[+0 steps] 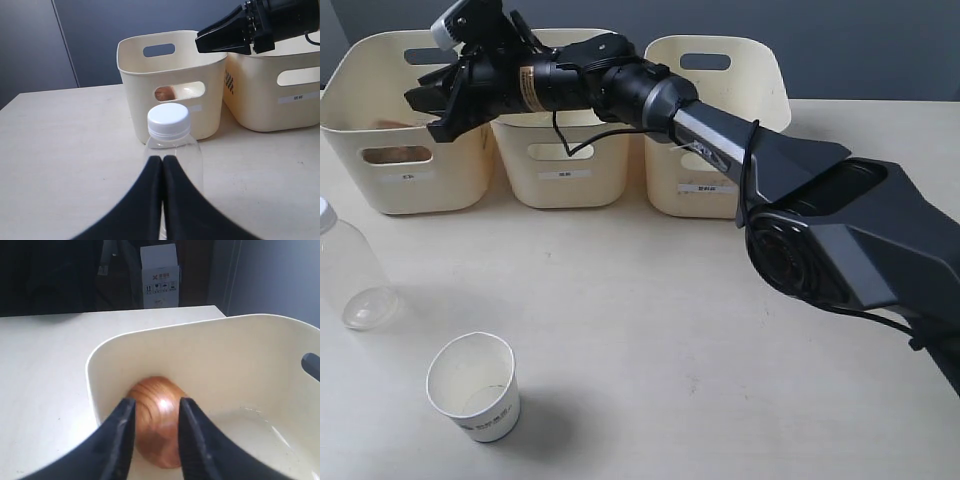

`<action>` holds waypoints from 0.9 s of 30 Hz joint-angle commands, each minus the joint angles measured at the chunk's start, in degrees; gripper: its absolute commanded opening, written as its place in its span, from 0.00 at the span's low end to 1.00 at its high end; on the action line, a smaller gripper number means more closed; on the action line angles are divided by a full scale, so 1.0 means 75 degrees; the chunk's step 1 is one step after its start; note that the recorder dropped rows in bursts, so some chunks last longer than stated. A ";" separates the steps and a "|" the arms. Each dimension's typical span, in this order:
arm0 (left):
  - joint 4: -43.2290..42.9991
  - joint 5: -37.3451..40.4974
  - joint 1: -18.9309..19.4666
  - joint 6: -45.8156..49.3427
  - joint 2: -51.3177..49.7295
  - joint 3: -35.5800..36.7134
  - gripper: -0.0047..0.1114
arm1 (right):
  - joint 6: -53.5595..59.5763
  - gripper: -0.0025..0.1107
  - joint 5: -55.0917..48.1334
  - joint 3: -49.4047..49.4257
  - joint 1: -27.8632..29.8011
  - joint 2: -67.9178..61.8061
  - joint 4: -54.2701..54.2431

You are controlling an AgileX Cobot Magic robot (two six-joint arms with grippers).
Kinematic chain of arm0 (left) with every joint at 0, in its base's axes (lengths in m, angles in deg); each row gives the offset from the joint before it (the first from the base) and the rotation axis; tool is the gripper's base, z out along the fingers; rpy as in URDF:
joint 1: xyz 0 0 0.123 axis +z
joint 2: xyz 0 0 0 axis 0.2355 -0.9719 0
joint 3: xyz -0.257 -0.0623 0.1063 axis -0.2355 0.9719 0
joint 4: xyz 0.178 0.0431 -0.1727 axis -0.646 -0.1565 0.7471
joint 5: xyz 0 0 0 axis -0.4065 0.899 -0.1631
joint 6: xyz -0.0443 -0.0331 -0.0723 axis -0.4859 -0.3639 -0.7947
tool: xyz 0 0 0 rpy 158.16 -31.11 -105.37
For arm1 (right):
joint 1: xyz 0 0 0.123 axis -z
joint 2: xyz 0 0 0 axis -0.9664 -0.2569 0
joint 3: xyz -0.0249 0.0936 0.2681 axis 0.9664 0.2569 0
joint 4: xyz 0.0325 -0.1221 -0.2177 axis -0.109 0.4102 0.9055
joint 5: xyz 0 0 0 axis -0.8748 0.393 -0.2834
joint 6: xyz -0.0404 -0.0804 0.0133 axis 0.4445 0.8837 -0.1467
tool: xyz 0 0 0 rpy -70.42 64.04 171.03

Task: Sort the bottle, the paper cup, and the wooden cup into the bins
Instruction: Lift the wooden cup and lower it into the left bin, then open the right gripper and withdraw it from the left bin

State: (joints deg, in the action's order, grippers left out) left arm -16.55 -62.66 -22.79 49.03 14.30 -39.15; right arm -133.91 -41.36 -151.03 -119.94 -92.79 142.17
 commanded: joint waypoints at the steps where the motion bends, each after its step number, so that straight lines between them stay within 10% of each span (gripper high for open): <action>1: -0.0013 -0.0105 -0.0021 -0.0022 -0.0025 -0.0009 0.04 | -0.0031 0.30 -0.0034 -0.0057 0.0016 0.0097 -0.0045; 13: -0.0013 -0.0105 -0.0021 -0.0022 -0.0025 -0.0009 0.04 | -0.0353 0.29 0.2205 -0.0057 0.0078 0.1513 -0.0045; 17: -0.0013 -0.0105 -0.0021 -0.0022 -0.0025 -0.0009 0.04 | -0.0546 0.02 0.3650 -0.0057 0.0292 0.2105 -0.0045; 27: -0.0013 -0.0105 -0.0021 -0.0022 -0.0025 -0.0009 0.04 | -0.1639 0.02 0.4234 -0.0057 0.0466 0.2461 -0.0045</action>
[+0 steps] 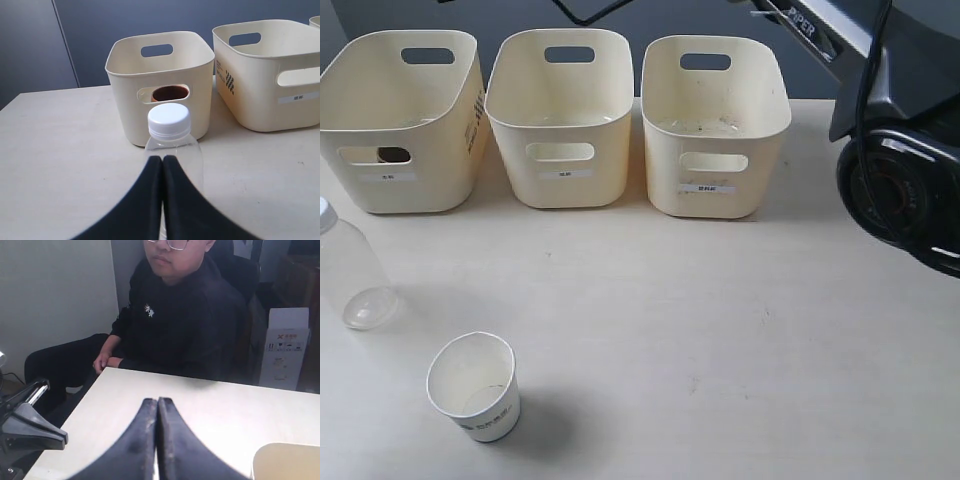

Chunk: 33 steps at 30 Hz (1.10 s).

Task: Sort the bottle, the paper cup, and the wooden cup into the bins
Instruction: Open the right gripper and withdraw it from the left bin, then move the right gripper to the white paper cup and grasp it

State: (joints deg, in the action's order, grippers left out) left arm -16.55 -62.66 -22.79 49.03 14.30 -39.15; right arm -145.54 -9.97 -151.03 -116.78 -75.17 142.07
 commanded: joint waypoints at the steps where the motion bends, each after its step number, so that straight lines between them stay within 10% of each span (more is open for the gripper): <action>1: -0.0013 -0.0105 -0.0021 -0.0022 -0.0025 -0.0009 0.04 | -0.0102 0.02 0.0049 -0.0057 0.0044 0.0111 -0.0031; 8: -0.0013 -0.0105 -0.0021 -0.0022 -0.0025 -0.0009 0.04 | 0.0228 0.02 -0.0908 0.0569 -0.0305 0.0112 -0.0031; 21: -0.0013 -0.0105 -0.0021 -0.0022 -0.0025 -0.0009 0.04 | 0.3671 0.02 -0.8198 0.4479 -0.1584 0.1993 -0.0031; 33: -0.0013 -0.0105 -0.0021 -0.0022 -0.0025 -0.0009 0.04 | 0.3990 0.02 -0.5497 1.0001 -0.1812 0.5362 -0.0031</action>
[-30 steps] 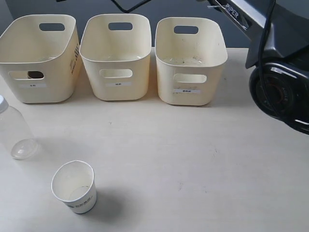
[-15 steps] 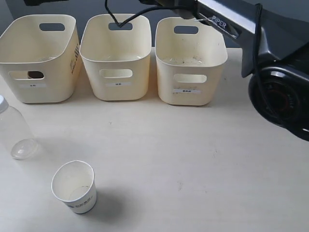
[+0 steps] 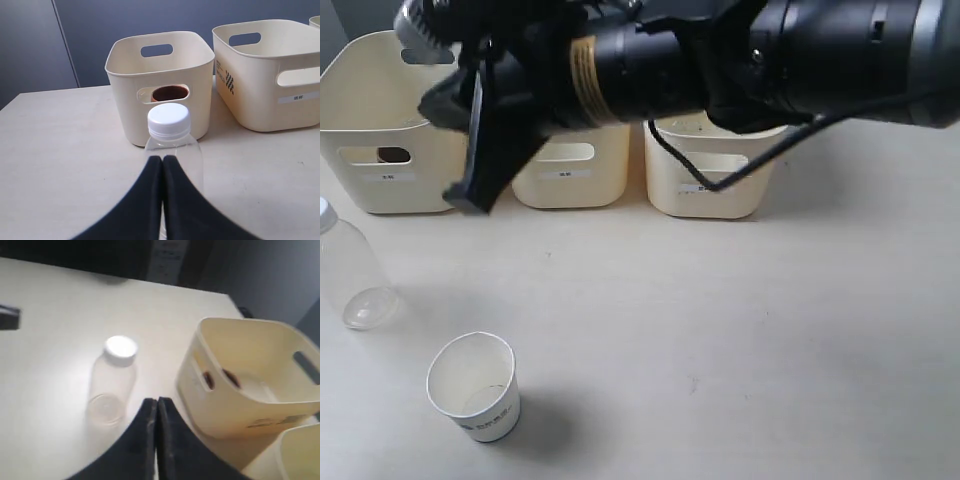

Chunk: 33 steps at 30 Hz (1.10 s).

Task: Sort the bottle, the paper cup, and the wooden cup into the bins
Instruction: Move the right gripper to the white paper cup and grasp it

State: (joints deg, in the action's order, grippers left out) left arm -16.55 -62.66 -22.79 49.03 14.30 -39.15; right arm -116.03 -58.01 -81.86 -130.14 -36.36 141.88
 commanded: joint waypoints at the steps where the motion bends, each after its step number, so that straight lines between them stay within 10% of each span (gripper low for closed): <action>1: -0.0013 -0.0105 -0.0021 -0.0022 -0.0025 -0.0009 0.04 | 0.0055 0.02 0.0976 0.0938 -0.0061 0.0173 -0.0006; 13: -0.0013 -0.0105 -0.0021 -0.0022 -0.0025 -0.0009 0.04 | 0.0075 0.02 0.0983 0.2110 -0.0947 0.0152 -0.0006; 22: -0.0013 -0.0105 -0.0021 -0.0022 -0.0025 -0.0009 0.04 | 0.0070 0.50 0.0947 0.2402 -0.1053 0.0135 -0.0006; 33: -0.0013 -0.0105 -0.0021 -0.0022 -0.0025 -0.0009 0.04 | 0.0024 0.53 0.0969 0.2388 -0.1120 -0.0668 -0.0006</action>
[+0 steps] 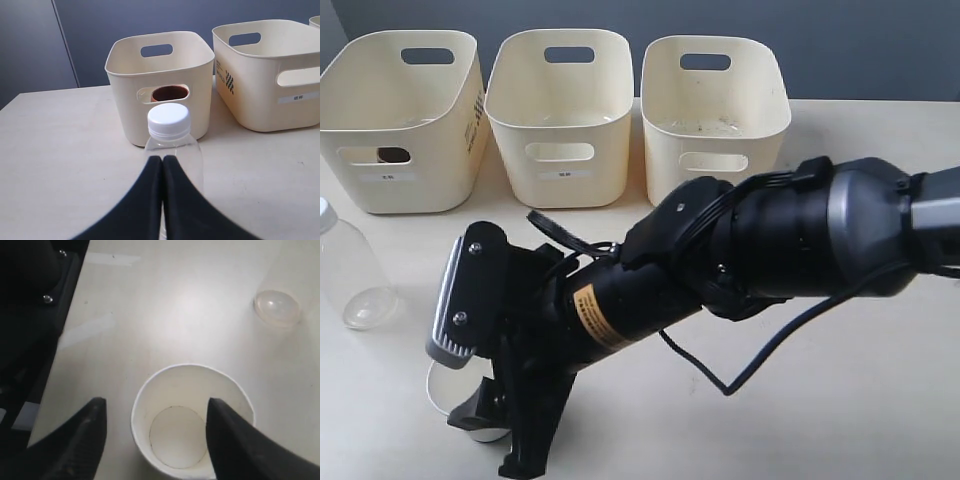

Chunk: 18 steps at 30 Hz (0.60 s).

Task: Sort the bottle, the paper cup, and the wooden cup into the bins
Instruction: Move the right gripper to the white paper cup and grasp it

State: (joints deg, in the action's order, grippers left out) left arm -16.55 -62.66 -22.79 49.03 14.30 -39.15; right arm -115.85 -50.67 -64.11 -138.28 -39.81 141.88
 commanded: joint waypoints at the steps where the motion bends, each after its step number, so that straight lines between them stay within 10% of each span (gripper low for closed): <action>1: -0.0013 -0.0105 -0.0021 -0.0022 -0.0025 -0.0009 0.04 | 0.0000 0.53 -0.0009 0.0003 -0.0034 -0.0254 -0.0006; 18: -0.0013 -0.0105 -0.0021 -0.0022 -0.0025 -0.0009 0.04 | 0.0000 0.52 0.0133 -0.0059 -0.0034 -0.0454 -0.0006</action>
State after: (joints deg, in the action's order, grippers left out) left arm -16.55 -62.66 -22.79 49.03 14.30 -39.15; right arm -115.85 -50.01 -64.21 -138.28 -43.26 141.88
